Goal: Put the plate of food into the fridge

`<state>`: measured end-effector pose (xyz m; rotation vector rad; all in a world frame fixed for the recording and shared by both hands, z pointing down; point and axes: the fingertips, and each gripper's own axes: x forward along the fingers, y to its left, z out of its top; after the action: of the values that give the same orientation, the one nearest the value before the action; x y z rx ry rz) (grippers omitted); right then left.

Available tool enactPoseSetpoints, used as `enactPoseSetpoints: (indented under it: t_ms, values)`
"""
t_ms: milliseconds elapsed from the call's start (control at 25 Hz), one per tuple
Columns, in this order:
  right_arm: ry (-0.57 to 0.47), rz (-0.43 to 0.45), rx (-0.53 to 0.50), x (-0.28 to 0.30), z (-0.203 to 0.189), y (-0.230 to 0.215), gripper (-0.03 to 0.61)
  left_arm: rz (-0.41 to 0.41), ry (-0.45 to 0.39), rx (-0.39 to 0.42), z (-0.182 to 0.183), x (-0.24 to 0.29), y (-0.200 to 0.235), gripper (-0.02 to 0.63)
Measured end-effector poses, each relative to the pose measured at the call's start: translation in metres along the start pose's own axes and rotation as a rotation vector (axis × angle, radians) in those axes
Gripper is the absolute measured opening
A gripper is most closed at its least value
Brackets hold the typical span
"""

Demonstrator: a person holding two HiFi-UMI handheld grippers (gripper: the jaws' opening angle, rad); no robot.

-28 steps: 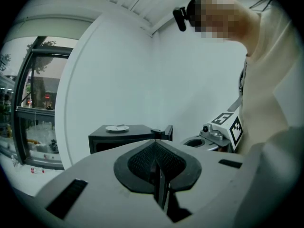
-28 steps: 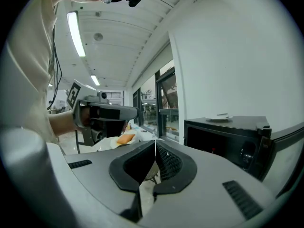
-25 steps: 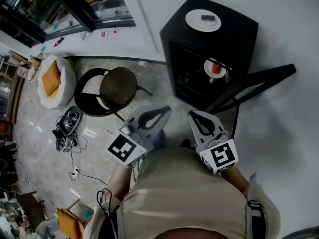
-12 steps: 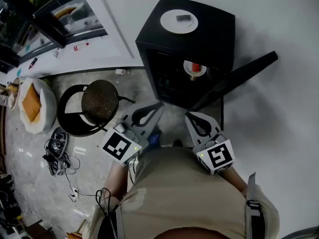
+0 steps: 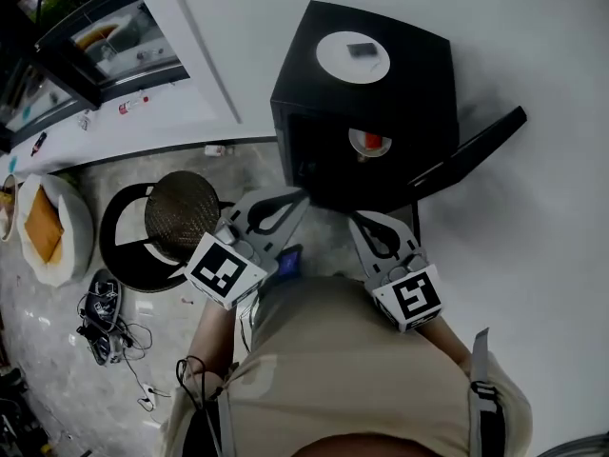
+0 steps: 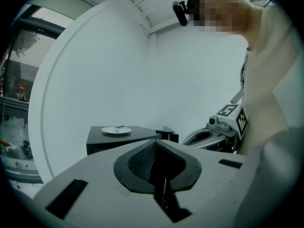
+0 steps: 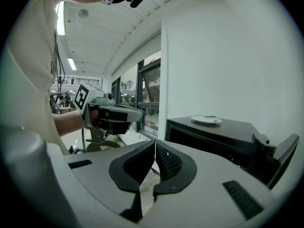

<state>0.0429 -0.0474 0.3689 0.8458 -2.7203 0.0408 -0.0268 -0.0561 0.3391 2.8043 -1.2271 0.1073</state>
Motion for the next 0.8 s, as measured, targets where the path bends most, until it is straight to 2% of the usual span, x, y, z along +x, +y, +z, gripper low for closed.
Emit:
enactPoseSetpoints:
  t_ms: [80, 320, 440, 600, 800]
  values:
    - [0.005, -0.028, -0.006, 0.008, 0.003, -0.001, 0.021, -0.032, 0.002, 0.019, -0.001, 0.001, 0.01, 0.011]
    - [0.029, -0.109, 0.007, 0.031, 0.01, 0.004, 0.021, -0.12, 0.012, 0.005, 0.003, 0.002, 0.036, 0.011]
    - [0.043, -0.127, -0.002, 0.042, 0.012, 0.01, 0.021, -0.152, 0.01, 0.029, 0.006, 0.004, 0.05, 0.011]
    - [0.056, -0.141, -0.009, 0.047, 0.013, 0.011, 0.021, -0.173, 0.024, 0.083, 0.007, 0.013, 0.067, 0.011]
    - [0.058, -0.137, 0.013, 0.054, 0.01, -0.001, 0.021, -0.176, 0.048, 0.11, 0.008, 0.033, 0.082, 0.011]
